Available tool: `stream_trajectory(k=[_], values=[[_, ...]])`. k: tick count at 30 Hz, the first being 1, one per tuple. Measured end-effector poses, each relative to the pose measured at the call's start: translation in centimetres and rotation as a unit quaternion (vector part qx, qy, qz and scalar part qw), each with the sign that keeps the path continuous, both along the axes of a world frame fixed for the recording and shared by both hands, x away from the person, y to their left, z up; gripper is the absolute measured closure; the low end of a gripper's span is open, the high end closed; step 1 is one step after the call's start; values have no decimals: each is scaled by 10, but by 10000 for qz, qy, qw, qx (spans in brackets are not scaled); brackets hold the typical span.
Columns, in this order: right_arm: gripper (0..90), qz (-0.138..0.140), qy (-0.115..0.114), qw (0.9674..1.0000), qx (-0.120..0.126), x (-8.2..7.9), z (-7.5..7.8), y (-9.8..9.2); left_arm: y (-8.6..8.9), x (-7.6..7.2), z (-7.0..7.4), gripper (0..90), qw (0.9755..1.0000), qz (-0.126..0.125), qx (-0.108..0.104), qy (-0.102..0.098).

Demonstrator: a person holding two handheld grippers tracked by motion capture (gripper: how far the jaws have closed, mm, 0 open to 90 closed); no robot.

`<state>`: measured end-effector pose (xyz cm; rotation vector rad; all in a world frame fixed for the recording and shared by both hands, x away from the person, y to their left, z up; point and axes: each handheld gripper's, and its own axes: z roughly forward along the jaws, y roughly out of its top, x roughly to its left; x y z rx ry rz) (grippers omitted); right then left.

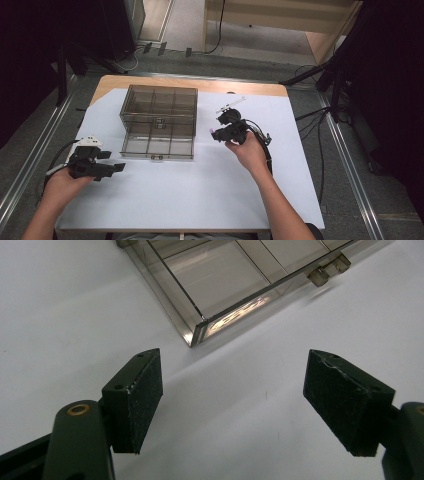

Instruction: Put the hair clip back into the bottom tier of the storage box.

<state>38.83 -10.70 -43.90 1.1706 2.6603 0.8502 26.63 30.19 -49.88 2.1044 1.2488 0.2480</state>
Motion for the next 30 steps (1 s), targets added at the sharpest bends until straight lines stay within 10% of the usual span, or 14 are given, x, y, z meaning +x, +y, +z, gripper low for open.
stream_trajectory(k=[30], values=[[774,471,23,9988,-92,-13,-4,32,-3,1,0,245,10000,-59,-15,-30]])
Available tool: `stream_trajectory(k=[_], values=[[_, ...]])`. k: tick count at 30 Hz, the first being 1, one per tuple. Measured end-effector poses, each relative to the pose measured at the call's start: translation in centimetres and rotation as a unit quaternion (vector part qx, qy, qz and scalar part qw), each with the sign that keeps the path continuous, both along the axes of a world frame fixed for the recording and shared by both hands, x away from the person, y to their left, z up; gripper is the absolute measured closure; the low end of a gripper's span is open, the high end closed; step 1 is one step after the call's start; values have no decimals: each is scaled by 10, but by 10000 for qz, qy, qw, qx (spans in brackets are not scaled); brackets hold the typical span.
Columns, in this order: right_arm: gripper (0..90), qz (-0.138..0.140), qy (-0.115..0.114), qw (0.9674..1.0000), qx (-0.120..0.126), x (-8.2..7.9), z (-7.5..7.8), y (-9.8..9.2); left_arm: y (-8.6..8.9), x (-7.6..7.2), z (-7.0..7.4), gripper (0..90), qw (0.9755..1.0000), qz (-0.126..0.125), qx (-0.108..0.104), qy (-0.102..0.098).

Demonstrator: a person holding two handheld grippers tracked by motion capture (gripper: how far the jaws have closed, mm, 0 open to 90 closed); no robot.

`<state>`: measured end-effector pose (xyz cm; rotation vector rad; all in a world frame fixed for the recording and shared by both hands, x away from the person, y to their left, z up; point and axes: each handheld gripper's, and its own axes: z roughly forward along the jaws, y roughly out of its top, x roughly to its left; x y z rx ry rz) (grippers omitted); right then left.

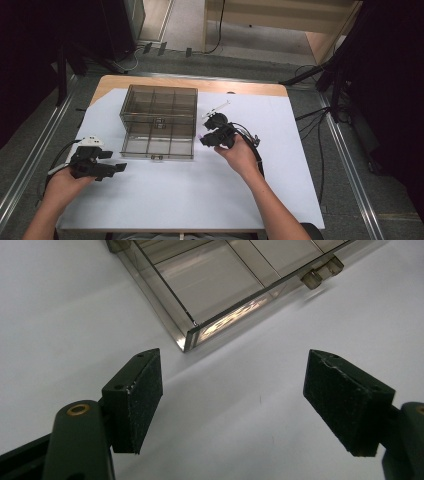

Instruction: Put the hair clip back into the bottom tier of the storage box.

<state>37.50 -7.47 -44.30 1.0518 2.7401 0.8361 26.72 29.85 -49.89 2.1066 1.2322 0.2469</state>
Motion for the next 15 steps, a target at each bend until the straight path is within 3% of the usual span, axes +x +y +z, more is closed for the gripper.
stream_trajectory(k=[15], values=[[773,121,67,9999,39,-3,-2,14,-5,0,2,246,9999,-86,-28,-52]])
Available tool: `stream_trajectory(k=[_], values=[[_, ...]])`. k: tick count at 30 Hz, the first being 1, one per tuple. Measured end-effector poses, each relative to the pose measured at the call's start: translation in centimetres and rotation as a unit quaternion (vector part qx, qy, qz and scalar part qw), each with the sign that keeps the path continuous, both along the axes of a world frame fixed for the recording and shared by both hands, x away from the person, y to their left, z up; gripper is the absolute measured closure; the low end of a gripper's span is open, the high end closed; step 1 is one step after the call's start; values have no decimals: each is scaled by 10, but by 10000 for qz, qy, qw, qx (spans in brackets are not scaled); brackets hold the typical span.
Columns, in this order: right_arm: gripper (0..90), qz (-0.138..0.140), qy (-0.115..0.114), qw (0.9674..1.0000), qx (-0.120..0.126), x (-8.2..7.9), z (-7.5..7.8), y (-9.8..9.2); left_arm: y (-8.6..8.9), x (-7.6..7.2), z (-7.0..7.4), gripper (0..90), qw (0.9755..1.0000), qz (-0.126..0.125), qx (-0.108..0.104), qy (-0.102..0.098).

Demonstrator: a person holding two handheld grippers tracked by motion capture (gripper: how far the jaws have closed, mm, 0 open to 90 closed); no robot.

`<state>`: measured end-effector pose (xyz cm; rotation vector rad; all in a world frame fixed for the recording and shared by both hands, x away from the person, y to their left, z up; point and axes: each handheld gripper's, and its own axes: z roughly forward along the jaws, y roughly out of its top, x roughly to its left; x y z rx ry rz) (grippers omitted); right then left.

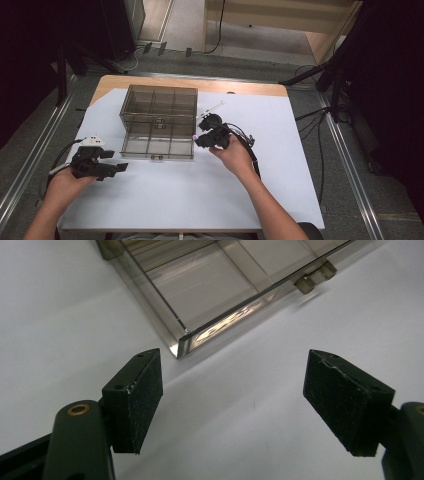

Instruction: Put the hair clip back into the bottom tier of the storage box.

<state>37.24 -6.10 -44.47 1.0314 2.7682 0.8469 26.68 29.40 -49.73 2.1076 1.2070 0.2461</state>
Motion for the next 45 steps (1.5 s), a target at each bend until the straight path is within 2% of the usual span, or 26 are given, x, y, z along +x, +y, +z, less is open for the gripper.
stream_trajectory(k=[3,14,20,22,45], values=[[774,69,-15,10000,-20,0,0,5,0,-1,0,246,10000,10,54,11],[774,269,-20,9996,-32,1,-1,21,5,-10,2,246,9998,173,19,-88],[774,367,-9,9993,-1,2,-1,30,7,-16,0,245,9998,183,123,16],[774,419,-20,9991,-36,3,-2,33,7,-17,0,245,9997,216,75,-28],[773,484,81,9984,-280,10,-23,51,9,-19,-1,245,9996,266,80,8]])
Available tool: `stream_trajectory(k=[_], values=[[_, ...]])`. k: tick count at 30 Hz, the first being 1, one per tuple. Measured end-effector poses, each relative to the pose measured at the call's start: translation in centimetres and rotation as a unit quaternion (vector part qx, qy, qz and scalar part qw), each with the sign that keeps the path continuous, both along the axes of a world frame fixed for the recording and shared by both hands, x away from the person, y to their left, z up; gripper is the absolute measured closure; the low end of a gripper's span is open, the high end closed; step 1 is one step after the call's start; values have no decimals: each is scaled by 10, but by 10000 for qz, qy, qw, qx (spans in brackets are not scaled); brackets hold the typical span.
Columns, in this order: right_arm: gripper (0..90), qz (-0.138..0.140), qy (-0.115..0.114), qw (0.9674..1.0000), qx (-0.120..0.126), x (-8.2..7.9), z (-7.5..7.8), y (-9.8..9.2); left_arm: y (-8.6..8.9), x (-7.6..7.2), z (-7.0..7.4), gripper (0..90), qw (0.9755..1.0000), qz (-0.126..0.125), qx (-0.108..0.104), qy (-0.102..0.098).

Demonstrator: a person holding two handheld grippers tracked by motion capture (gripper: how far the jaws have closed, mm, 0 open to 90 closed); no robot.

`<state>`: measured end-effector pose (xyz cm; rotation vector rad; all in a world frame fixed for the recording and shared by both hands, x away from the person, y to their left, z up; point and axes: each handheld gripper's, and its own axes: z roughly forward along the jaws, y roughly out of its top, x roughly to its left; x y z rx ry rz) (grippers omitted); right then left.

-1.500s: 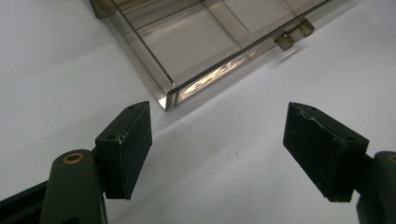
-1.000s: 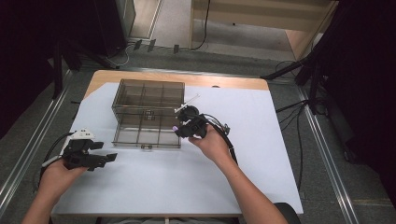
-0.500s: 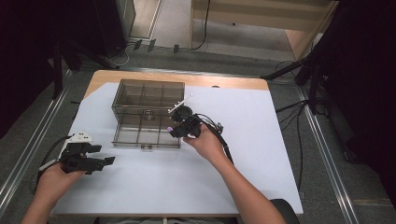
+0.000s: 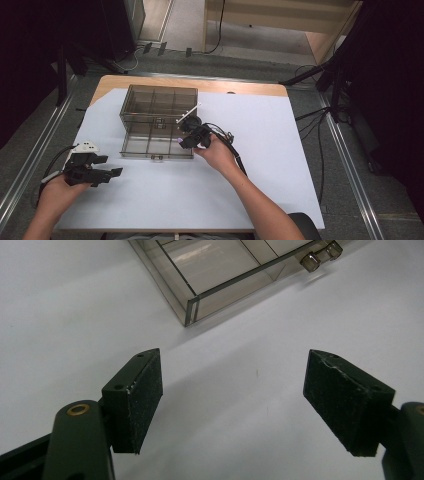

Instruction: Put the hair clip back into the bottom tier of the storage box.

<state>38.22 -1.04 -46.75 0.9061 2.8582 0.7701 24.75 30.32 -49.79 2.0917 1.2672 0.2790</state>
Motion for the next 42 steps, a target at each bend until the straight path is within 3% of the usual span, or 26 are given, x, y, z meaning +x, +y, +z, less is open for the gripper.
stream_trajectory(k=[14,42], values=[[773,83,50,9997,-223,2,-13,12,2,-3,-1,245,10000,30,-6,3],[766,68,95,9992,-377,3,-24,17,4,-4,0,245,10000,47,2,21]])
